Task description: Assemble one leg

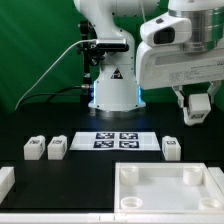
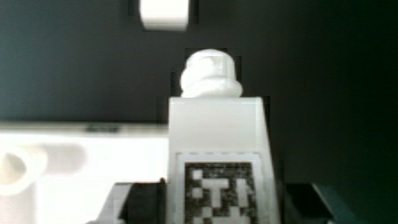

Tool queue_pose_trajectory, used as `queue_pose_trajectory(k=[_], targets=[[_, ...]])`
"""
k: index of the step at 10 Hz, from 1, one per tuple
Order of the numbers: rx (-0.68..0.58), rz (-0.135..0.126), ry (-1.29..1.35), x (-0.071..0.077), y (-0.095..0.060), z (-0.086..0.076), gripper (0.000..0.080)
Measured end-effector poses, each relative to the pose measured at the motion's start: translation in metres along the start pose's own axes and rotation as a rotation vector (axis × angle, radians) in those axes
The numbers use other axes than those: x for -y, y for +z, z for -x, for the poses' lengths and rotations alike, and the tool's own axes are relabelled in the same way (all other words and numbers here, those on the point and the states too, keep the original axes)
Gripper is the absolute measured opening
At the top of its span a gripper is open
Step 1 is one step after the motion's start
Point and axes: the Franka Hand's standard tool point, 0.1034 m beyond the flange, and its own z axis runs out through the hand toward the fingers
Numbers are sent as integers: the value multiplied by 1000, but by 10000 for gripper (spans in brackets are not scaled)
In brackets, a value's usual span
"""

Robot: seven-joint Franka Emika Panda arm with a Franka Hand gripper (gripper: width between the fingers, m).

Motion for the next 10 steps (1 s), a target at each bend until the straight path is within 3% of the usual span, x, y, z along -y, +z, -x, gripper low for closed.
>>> queue_pose_trajectory(k=[1,2,3,4,5,6,7,8,9,10], targets=[[-115,3,-5,-1,-3,-1,291],[-233,2,-29,-9,-17,-19,291],[-375,12,-75,-30,-41,-50,291],[-588,72,-144,-63,-53,-83,291],[-693,72,-117,-65,-46,-93,291],[-744,82,-125,-69,-41,-89,291],[-670,69,-127,-71,-26,-83,291],[-664,65,-130,-68,-26,-84,291],[-646,47,-140,-56,-12,-87,291],[-617,20,-143,-46,-1,-103,291]])
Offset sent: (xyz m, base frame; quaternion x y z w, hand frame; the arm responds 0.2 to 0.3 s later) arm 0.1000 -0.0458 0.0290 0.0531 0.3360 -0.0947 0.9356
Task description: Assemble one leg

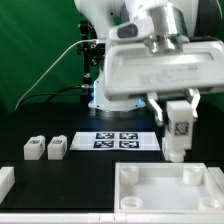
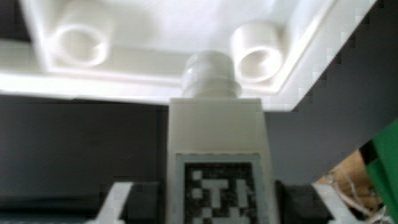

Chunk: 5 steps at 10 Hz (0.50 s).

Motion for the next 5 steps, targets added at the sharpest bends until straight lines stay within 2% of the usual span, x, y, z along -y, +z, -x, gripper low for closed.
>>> queue_pose_trajectory(k=[1,3,5], targets=[[-43,-11,14,8,14,-14,291],[-28,-29,8,21,27,-9,291],[-26,-35,12,22,36,-9,291]])
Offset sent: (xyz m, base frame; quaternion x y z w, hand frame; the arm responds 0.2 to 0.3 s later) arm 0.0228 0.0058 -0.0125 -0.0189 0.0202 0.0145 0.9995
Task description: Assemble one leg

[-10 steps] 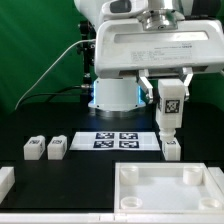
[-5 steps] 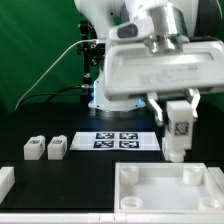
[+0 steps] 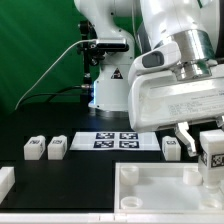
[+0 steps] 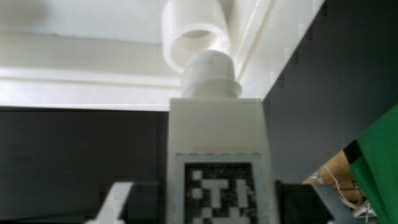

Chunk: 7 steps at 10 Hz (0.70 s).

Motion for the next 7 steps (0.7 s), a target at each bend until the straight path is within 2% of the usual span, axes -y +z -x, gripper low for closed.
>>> queue_pose_trajectory(k=[3,7], targets=[[14,2,5,-4,7,8,291],[13,-2,11,-3,14,9,291]])
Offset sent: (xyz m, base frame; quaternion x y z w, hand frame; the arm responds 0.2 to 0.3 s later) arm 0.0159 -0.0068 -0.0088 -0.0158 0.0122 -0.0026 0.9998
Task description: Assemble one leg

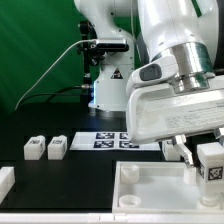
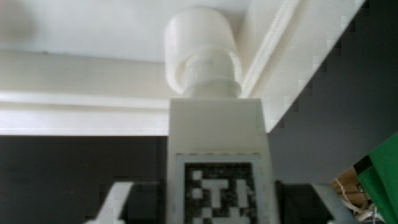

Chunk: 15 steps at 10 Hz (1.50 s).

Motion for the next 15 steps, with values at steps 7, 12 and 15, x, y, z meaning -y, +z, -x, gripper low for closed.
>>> queue_pose_trajectory(k=[7,12,15], targets=[[-11,61,54,8,6,12,292],[36,99,62,6,10,20,636],[37,99,62,6,11,21,649]])
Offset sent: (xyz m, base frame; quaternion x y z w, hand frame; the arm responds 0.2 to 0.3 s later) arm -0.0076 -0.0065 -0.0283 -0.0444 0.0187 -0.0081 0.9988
